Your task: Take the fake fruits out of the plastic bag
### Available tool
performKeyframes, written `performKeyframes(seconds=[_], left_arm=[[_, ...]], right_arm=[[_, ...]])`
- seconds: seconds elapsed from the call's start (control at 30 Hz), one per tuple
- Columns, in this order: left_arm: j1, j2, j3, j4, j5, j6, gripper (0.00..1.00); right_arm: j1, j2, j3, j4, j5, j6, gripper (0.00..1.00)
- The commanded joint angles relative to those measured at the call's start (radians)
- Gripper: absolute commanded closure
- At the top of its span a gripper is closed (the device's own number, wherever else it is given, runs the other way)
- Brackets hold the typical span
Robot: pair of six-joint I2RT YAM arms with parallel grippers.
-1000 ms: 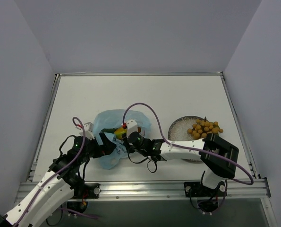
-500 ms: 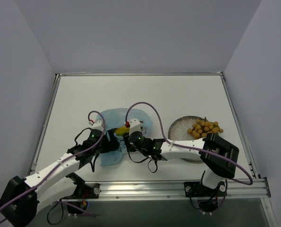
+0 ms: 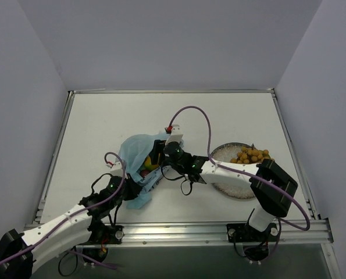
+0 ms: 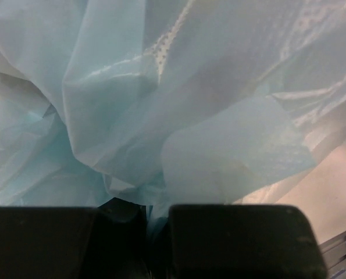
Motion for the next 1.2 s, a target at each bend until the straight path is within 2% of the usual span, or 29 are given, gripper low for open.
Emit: performKeyframes(seconds=[0.0, 0.1, 0.2, 0.23, 0.3, 0.37, 0.53, 0.73, 0.8, 0.93, 1.07, 1.17], left_arm=[[-0.059, -0.046, -0.002, 0.027, -0.073, -0.068, 0.98], [-0.118, -0.066, -0.013, 0.025, -0.133, -0.085, 0.98], [-0.164, -0.05, -0.031, 0.095, -0.153, -0.101, 0.98], [-0.178, -0.022, -0.033, 0.124, -0.165, -0.105, 0.97], [-0.221, 0.015, -0.034, 0.151, -0.196, -0.12, 0.98], [-0.249, 0.074, -0.031, 0.191, -0.21, -0.137, 0.98], [-0.345, 0.18, -0.031, 0.28, -0.295, -0.166, 0.97], [-0.372, 0.226, -0.028, 0.312, -0.32, -0.181, 0.98], [-0.375, 0.22, -0.023, 0.294, -0.331, -0.178, 0.98], [-0.375, 0.164, -0.003, 0.216, -0.363, -0.169, 0.98], [-0.372, 0.128, 0.038, 0.14, -0.415, -0.16, 0.98], [-0.37, 0.128, 0.062, 0.12, -0.432, -0.137, 0.98]], right_arm=[[0.006, 0.033, 0.009, 0.047, 0.052, 0.134, 0.44], [0.017, 0.049, -0.011, 0.053, 0.066, 0.173, 0.44], [0.019, 0.078, -0.015, 0.032, 0.093, 0.203, 0.43], [0.014, 0.088, -0.017, 0.032, 0.109, 0.209, 0.37], [-0.007, 0.119, -0.011, 0.027, 0.097, 0.225, 0.35], [-0.007, 0.13, -0.001, 0.008, 0.12, 0.226, 0.27], [-0.01, 0.211, 0.051, 0.02, 0.1, 0.217, 0.26], [-0.012, 0.288, 0.118, 0.024, 0.14, 0.216, 0.24], [-0.012, 0.302, 0.129, 0.023, 0.159, 0.208, 0.28], [0.003, 0.257, 0.117, 0.047, 0.207, 0.167, 0.57], [0.043, 0.164, 0.107, 0.043, 0.204, 0.062, 0.64], [0.046, 0.099, 0.12, -0.009, 0.114, 0.005, 0.66]])
